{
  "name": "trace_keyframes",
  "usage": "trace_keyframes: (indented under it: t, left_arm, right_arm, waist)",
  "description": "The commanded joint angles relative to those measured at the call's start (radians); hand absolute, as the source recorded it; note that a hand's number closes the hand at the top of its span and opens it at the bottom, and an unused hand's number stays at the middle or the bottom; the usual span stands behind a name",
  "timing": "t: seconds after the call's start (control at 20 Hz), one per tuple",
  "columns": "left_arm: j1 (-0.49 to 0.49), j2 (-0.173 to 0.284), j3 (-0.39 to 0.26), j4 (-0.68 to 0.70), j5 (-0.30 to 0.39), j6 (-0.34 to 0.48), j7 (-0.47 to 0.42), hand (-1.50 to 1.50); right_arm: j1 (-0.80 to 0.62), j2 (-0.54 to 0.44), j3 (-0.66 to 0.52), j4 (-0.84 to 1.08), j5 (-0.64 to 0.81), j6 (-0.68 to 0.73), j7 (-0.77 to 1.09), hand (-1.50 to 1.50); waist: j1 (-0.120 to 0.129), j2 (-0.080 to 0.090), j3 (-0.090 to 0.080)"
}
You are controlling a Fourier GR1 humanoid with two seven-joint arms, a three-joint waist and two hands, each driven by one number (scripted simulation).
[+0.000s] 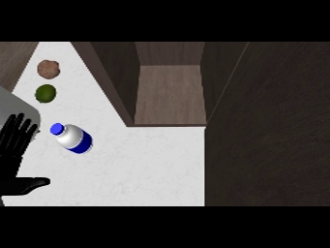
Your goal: Pick up the bottled water, place it into the cabinet and close the cabinet
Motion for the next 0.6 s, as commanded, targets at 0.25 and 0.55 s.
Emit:
trace_keyframes:
  t: [0.25, 0.55]
  left_arm:
    - [-0.142, 0.025, 0.012, 0.386, -0.069, 0.004, -0.153, -1.5]
    - [-0.255, 0.064, 0.027, 0.68, -0.09, -0.033, -0.259, -1.5]
  right_arm:
    - [0.03, 0.017, 0.061, -0.013, 0.044, -0.001, -0.015, -1.5]
    - [0.087, 0.016, 0.071, -0.05, 0.044, -0.003, -0.022, -1.5]
  waist:
    - [-0.004, 0.001, -0.001]
    - [-0.01, 0.002, -0.001]
